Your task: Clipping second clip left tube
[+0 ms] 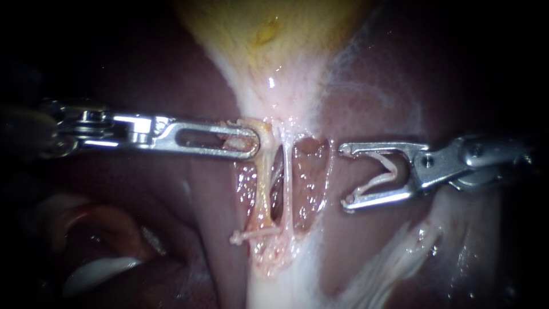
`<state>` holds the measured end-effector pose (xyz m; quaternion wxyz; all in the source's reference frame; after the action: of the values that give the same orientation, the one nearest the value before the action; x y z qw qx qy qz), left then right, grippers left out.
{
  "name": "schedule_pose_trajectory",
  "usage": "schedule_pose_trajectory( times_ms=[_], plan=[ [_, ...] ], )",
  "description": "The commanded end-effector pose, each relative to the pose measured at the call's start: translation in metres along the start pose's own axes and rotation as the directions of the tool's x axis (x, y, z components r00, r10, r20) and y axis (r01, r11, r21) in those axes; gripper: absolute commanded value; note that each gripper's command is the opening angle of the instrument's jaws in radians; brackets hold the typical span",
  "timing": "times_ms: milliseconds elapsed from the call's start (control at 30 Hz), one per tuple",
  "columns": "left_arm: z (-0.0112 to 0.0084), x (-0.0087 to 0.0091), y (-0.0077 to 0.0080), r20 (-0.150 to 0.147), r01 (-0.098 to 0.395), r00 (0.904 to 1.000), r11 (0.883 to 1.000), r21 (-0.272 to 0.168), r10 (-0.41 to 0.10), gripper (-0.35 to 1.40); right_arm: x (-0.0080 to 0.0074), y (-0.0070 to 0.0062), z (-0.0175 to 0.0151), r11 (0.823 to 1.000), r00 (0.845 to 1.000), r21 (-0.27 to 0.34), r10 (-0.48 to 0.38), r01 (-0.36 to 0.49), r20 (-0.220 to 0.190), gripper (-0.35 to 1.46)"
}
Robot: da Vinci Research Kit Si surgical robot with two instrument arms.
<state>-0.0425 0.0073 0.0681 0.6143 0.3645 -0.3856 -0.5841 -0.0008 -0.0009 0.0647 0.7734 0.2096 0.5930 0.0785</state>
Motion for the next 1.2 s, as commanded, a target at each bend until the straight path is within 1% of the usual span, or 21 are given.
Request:
schedule_pose_trajectory(
  times_ms=[33,167,300,400,533,733,867,1033,1200],
  plan=[
    [-0.0002,0.0000,-0.0001,-0.001,0.000,1.0000,1.000,0.001,0.000,-0.35,0.0000,0.0000,0.0000,1.000,1.000,0.000,0.000,0.000,0.000,0.50],
    [-0.0016,-0.0004,-0.0008,-0.010,0.005,0.9999,1.000,0.008,-0.005,-0.35,0.0000,0.0000,0.0001,1.000,1.000,0.000,0.000,0.000,0.000,0.50],
    [-0.0036,-0.0009,-0.0022,-0.010,0.013,0.9999,1.000,0.001,-0.013,-0.35,0.0000,0.0000,0.0001,1.000,1.000,-0.001,0.000,0.000,0.000,0.50],
    [-0.0053,-0.0011,-0.0037,0.002,0.020,0.9998,1.000,0.001,-0.020,-0.35,0.0000,0.0001,0.0001,1.000,1.000,-0.001,0.000,0.000,0.000,0.50],
    [-0.0063,-0.0011,-0.0047,0.008,0.031,0.9995,0.999,0.007,-0.031,-0.35,0.0000,0.0001,0.0002,1.000,1.000,-0.001,0.000,0.000,0.000,0.50],
    [-0.0064,-0.0010,-0.0048,0.008,0.031,0.9995,1.000,0.007,-0.031,-0.35,-0.0001,-0.0001,0.0007,1.000,1.000,0.004,-0.002,0.002,-0.001,0.50],
    [-0.0064,-0.0010,-0.0047,0.008,0.031,0.9995,1.000,0.007,-0.031,-0.35,-0.0006,-0.0002,0.0021,1.000,1.000,0.008,-0.013,0.013,-0.001,0.50],
    [-0.0064,-0.0010,-0.0048,0.008,0.031,0.9995,1.000,0.007,-0.031,-0.35,-0.0017,-0.0005,0.0049,0.999,0.999,0.010,0.047,-0.047,0.000,0.50],
    [-0.0063,-0.0009,-0.0048,0.009,0.031,0.9995,1.000,0.007,-0.031,-0.35,-0.0030,-0.0007,0.0079,0.993,0.993,0.014,0.118,-0.118,0.002,0.50]
  ],
)
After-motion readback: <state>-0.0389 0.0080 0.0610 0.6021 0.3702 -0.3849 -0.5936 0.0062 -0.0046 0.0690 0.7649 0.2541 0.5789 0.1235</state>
